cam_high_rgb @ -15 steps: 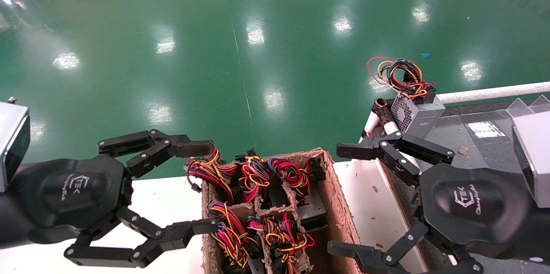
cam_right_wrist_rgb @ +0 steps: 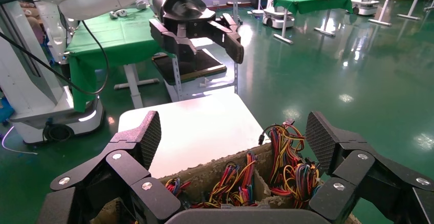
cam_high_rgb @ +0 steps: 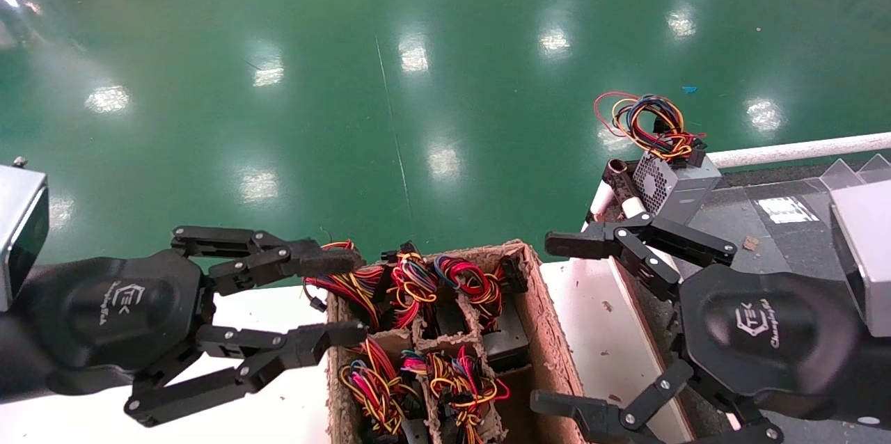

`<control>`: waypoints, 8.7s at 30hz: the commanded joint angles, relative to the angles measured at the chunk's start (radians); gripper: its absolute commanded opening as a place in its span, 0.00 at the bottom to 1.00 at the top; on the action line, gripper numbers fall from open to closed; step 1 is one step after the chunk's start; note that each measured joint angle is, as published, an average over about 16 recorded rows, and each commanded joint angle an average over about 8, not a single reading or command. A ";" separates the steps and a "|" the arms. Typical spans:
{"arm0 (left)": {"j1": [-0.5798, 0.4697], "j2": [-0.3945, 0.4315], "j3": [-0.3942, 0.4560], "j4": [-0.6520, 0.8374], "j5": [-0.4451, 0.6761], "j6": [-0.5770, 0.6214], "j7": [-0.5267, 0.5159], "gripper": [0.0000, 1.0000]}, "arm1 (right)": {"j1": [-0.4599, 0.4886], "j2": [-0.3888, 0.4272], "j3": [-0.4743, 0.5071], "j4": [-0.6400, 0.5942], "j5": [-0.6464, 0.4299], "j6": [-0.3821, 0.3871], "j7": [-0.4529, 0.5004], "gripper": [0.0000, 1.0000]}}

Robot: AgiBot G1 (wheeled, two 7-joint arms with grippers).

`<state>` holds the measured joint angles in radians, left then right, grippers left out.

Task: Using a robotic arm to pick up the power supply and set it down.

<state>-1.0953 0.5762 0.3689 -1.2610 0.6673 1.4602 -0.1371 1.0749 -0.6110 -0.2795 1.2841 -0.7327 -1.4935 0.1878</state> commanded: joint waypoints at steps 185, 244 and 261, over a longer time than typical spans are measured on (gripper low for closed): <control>0.000 0.000 0.001 0.000 -0.001 0.000 0.001 1.00 | 0.249 -0.081 0.021 -0.314 -0.615 0.689 -0.198 1.00; 0.000 -0.001 0.002 0.001 -0.001 -0.001 0.001 1.00 | 0.105 0.002 0.019 -0.112 -0.222 0.246 0.003 1.00; 0.000 -0.001 0.002 0.001 -0.001 -0.001 0.001 1.00 | 0.034 0.000 0.006 -0.036 -0.071 0.078 0.001 1.00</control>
<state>-1.0957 0.5755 0.3706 -1.2603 0.6661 1.4595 -0.1361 1.1085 -0.6105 -0.2735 1.2479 -0.8033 -1.4154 0.1888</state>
